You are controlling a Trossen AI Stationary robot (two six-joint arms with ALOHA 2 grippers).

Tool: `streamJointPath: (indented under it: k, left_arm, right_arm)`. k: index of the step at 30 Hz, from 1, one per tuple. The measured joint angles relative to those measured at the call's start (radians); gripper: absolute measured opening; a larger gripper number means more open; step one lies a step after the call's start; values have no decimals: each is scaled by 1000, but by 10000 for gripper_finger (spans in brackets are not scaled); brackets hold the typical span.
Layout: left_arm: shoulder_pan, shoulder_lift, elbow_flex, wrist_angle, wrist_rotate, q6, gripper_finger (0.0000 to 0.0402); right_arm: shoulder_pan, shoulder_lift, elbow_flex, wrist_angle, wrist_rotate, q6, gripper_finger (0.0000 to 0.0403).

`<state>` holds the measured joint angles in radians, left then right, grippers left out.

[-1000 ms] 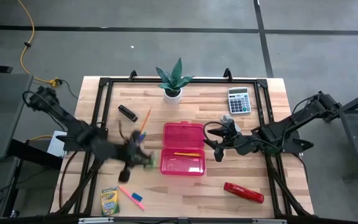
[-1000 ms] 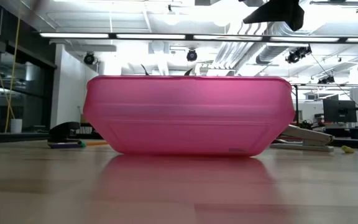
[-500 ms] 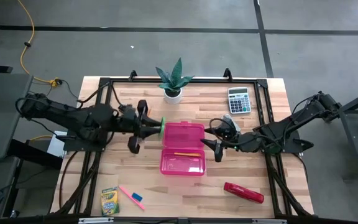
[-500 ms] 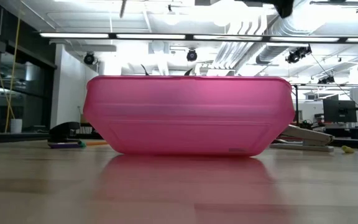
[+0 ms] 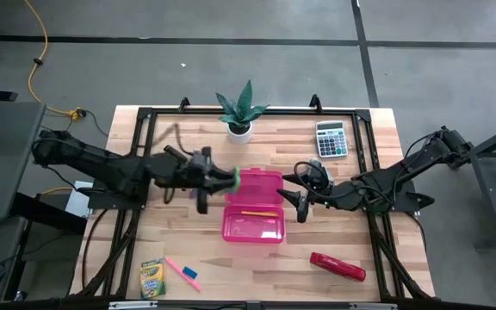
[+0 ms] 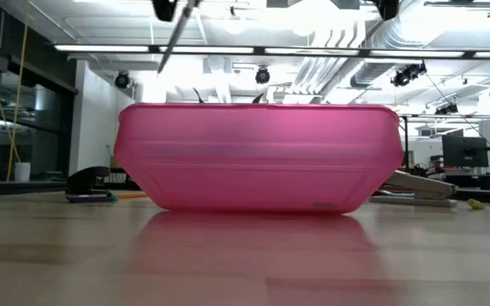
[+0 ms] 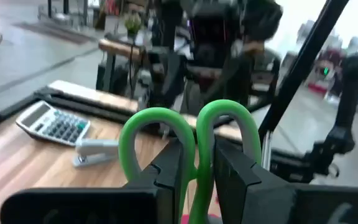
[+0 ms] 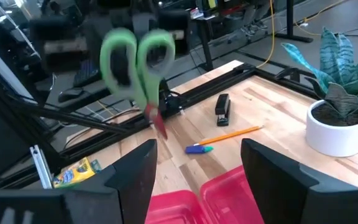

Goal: Pack school essentials
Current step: Put the green scissors into the red supply box

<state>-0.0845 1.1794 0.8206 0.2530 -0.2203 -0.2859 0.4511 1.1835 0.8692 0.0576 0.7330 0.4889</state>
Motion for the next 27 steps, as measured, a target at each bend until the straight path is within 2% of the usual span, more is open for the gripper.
streamJointPath:
  k: [5,14,19,27]
  left_arm:
    - [-2,183,93,-109,29,-1,47]
    - [-13,467,201,-49,142,9,47]
    - [-35,557,213,-58,211,3,47]
    - [-78,626,213,-58,217,8,64]
  right_arm:
    - [0,0,0,7,0,0,225]
    - [0,0,0,8,41,2,225]
    - [0,0,0,7,44,1,225]
    - [0,0,0,3,55,2,225]
